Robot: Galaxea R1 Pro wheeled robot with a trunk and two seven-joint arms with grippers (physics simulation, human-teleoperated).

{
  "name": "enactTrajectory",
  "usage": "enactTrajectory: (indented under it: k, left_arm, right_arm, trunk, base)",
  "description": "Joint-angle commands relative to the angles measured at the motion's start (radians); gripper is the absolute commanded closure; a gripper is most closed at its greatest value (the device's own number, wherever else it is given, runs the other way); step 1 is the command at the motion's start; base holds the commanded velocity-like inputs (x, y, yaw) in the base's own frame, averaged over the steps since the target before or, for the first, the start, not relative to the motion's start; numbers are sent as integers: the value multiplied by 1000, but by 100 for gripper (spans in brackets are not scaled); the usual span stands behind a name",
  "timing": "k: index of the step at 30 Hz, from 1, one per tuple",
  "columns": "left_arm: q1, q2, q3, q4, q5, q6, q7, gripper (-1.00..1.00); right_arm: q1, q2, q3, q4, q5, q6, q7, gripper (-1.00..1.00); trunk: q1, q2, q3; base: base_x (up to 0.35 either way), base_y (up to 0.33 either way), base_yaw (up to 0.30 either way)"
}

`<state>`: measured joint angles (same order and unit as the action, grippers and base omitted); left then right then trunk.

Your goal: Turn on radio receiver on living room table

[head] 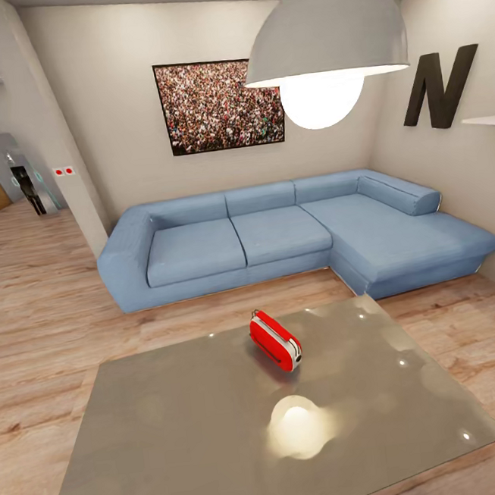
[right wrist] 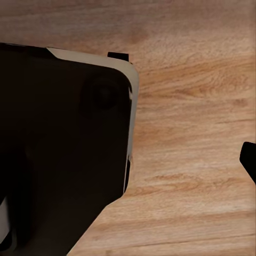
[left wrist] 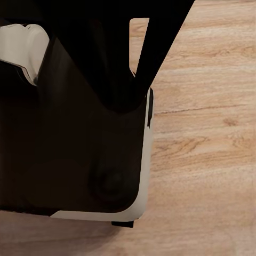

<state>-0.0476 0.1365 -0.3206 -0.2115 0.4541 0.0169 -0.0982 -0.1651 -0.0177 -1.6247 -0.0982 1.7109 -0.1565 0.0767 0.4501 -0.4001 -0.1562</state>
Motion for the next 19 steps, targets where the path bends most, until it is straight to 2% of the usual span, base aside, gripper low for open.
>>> enactTrajectory:
  k: [1,19]
  left_arm:
    - [0,0,0,0,0,0,0,100]
    - [0,0,0,0,0,0,0,100]
  right_arm:
    - [0,0,0,0,0,0,0,-100]
    - [0,0,0,0,0,0,0,-100]
  trunk:
    - [0,0,0]
    - [0,0,0]
  base:
    - [0,0,0]
    - [0,0,0]
